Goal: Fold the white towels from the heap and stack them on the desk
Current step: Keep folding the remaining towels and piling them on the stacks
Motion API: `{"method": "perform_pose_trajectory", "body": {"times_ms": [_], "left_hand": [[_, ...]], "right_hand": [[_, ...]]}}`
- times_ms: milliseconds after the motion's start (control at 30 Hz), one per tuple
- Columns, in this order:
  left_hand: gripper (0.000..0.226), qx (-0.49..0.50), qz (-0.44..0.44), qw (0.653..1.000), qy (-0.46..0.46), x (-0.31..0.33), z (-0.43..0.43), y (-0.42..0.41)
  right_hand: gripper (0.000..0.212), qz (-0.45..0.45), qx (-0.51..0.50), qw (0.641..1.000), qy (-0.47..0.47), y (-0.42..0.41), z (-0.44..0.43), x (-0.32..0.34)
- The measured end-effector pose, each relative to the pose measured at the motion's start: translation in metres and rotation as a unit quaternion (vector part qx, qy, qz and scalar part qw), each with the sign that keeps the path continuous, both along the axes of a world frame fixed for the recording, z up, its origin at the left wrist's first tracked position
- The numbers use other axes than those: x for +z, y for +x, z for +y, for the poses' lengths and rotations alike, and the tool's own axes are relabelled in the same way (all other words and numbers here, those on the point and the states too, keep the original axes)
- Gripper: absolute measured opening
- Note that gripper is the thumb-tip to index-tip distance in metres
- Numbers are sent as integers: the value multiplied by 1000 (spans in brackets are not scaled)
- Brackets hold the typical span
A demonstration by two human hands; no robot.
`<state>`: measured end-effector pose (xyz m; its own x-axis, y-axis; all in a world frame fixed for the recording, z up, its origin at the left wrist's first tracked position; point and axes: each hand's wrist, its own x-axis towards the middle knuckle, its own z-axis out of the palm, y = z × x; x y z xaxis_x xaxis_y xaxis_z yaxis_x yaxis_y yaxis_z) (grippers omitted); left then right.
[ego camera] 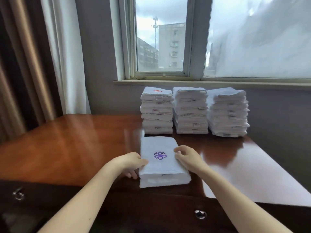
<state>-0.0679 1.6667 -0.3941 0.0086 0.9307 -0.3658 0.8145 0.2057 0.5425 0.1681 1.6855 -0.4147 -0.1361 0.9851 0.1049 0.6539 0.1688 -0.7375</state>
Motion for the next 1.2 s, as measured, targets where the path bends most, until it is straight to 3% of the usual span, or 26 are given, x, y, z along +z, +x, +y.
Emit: {"method": "perform_pose_trajectory", "body": {"times_ms": [100,233,367,533,633,833,1033,1200], "left_hand": [[9,1,-86,996,23,3,-4,3],[37,-4,-270,963,-4,9,-11,3],[60,14,-337,941,-25,9,-16,-3],[64,4,-387,920,-57,4,-21,-12],[74,-5,-409,910,-60,-1,-24,-11],[80,-1,-415,910,-15,2,-29,-8],[78,-7,-352,926,140,11,-38,2],[80,-46,-334,905,259,26,-31,1]], "right_hand": [[33,89,-32,994,-62,7,-2,7],[37,177,4,966,-186,6,-7,21],[28,212,37,944,-250,9,-10,28],[52,234,78,925,-290,20,-14,26],[68,240,83,927,-277,23,-19,22],[67,236,115,933,-248,25,-34,27],[74,222,112,961,-116,18,-39,30],[82,286,149,946,-24,14,-31,40]]}}
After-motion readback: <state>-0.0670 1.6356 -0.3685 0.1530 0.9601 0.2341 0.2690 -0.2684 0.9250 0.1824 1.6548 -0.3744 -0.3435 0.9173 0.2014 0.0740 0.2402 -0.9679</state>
